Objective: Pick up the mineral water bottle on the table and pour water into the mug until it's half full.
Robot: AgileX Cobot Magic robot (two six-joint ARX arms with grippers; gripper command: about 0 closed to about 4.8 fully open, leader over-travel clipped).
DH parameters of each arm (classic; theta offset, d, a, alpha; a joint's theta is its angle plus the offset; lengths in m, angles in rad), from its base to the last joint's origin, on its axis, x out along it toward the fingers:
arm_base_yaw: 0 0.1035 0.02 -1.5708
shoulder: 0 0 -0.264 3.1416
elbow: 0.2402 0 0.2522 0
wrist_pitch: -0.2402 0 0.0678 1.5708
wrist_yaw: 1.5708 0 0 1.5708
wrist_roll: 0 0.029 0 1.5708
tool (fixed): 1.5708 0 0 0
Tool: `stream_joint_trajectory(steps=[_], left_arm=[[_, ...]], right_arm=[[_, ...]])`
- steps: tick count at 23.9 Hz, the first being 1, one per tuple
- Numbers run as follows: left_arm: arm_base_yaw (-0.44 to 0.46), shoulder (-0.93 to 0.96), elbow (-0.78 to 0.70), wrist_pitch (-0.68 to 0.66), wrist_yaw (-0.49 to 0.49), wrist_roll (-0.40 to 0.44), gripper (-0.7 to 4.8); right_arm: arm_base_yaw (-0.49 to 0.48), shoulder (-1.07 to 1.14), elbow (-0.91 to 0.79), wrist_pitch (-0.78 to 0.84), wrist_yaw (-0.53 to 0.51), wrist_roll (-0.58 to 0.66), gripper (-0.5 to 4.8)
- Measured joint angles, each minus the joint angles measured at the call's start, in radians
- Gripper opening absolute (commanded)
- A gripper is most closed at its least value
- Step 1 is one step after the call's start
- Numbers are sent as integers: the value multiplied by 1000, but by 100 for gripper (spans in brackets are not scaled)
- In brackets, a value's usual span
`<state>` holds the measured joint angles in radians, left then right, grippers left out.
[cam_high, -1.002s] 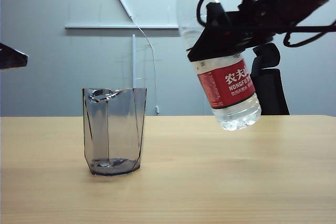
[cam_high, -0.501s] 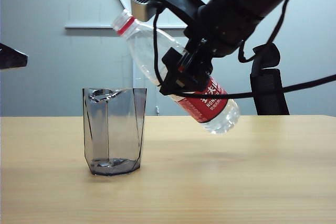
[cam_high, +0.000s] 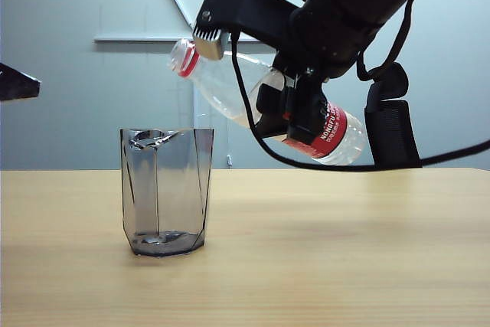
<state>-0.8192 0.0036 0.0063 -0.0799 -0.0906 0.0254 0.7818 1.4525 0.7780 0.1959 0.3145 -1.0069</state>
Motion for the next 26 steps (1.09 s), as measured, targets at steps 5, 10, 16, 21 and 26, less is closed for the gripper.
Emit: stream_joint_trajectory(steps=[5,10,16,21,26], left_arm=[[0,0,0,0,0,0,-2],[0,0,0,0,0,0,-2],[0,0,0,0,0,0,-2],[0,0,0,0,0,0,-2],[0,0,0,0,0,0,-2]], right_arm=[[0,14,0,26,23,-89,312],[0,15,0,65,53,-178,308],[0,15,0,68,70,-261,305],[0,15,0,72,92,-323,305],[0,15,0,81,105,-376,304]])
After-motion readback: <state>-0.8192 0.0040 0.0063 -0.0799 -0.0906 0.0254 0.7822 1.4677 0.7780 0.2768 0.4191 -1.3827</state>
